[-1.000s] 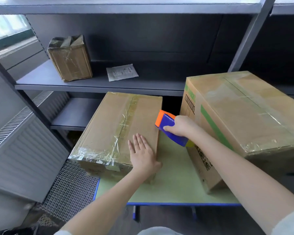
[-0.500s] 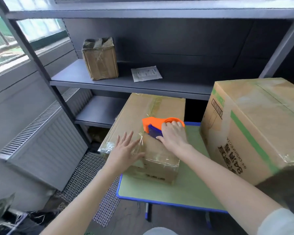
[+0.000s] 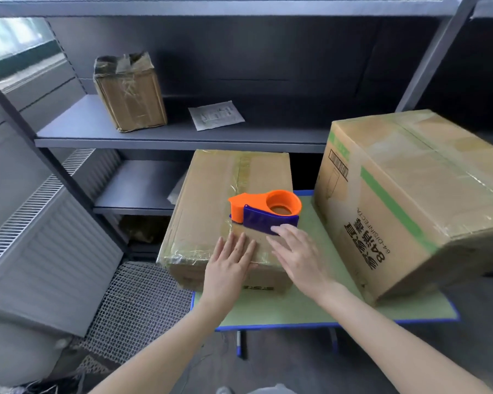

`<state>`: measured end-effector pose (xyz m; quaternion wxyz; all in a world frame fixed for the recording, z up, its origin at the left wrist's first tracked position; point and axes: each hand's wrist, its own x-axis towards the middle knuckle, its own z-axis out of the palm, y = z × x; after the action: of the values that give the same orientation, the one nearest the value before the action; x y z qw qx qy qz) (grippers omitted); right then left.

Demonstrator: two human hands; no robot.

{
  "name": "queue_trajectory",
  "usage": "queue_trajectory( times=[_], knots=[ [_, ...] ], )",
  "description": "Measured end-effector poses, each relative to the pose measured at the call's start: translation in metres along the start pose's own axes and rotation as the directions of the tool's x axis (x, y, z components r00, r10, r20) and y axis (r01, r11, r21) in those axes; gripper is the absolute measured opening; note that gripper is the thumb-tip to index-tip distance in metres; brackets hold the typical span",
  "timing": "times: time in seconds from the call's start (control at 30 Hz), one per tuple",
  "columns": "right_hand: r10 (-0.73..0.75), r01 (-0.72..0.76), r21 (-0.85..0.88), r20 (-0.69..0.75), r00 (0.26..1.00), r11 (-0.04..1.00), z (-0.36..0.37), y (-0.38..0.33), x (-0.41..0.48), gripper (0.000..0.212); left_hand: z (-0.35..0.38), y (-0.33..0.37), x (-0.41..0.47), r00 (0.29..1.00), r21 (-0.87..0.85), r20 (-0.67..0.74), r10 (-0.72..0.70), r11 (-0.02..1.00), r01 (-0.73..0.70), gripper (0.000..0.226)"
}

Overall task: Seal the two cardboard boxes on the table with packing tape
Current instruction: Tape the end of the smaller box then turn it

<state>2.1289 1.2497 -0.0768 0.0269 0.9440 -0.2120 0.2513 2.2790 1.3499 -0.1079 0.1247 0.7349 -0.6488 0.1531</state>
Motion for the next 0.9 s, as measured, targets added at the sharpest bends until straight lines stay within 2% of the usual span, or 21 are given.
queue_trajectory(
  times=[0.07,0.13,0.17,0.23,0.3,0.37,0.43,0.53,0.6,0.63,0.7,0.73,0.8,0.9],
  knots=[
    [-0.041,0.028,0.086,0.159,0.986,0.996,0.001,-0.001,-0.006,0.041,0.003,0.012,0.003,1.000,0.025,0.001,0.003,1.000,-0.003,0.046],
    [-0.008,-0.055,0.166,0.356,0.935,0.985,0.006,0.004,-0.011,0.048,0.004,0.020,0.006,1.000,0.033,-0.016,0.001,0.999,-0.001,0.048],
    [0.011,-0.092,0.180,0.408,0.913,0.979,0.007,0.007,-0.013,0.049,0.005,0.020,0.006,0.999,0.033,-0.034,0.004,0.999,-0.003,0.048],
    [0.003,-0.092,0.191,0.421,0.907,0.977,0.006,0.009,-0.015,0.050,0.006,0.014,0.002,0.994,0.012,-0.094,0.047,0.999,-0.046,0.041],
    [-0.054,-0.001,0.156,0.349,0.935,0.988,0.004,0.005,-0.016,0.054,0.007,0.006,-0.003,0.987,-0.005,-0.136,0.081,0.997,-0.082,0.041],
    [-0.069,0.046,0.090,0.262,0.963,0.995,0.007,0.003,-0.017,0.055,0.006,0.005,-0.004,0.986,-0.020,-0.144,0.087,0.996,-0.091,0.032],
    [-0.053,0.040,0.056,0.241,0.969,0.998,0.008,0.000,-0.016,0.058,0.003,0.009,-0.003,0.992,-0.048,-0.105,0.067,0.996,-0.073,0.038],
    [-0.013,0.017,-0.008,0.343,0.939,1.000,0.010,-0.002,-0.019,0.071,-0.006,0.002,-0.005,0.998,-0.112,-0.068,-0.001,0.994,-0.007,0.050],
    [0.116,-0.093,-0.082,0.336,0.935,0.992,0.007,0.000,-0.026,0.069,-0.011,-0.018,-0.020,0.982,-0.101,-0.132,-0.134,0.987,0.122,0.045],
    [0.259,-0.226,-0.134,0.327,0.909,0.965,0.002,0.001,-0.028,0.068,-0.015,-0.031,-0.029,0.962,-0.070,-0.162,-0.220,0.975,0.211,0.046],
    [0.549,-0.470,-0.294,0.321,0.772,0.832,-0.011,0.001,-0.024,0.073,-0.023,-0.058,-0.049,0.891,-0.017,-0.177,-0.417,0.907,0.421,0.056],
    [0.629,-0.530,-0.345,0.335,0.701,0.774,-0.016,0.002,-0.021,0.070,-0.027,-0.069,-0.057,0.851,-0.002,-0.160,-0.500,0.862,0.506,0.058],
    [0.693,-0.606,-0.340,0.405,0.596,0.720,-0.022,0.004,-0.017,0.053,-0.031,-0.083,-0.067,0.791,0.008,-0.063,-0.609,0.792,0.611,0.056],
    [0.672,-0.650,-0.286,0.564,0.480,0.705,-0.025,0.008,-0.011,0.024,-0.024,-0.091,-0.075,0.747,-0.093,0.122,-0.654,0.742,0.664,0.043]
  ],
)
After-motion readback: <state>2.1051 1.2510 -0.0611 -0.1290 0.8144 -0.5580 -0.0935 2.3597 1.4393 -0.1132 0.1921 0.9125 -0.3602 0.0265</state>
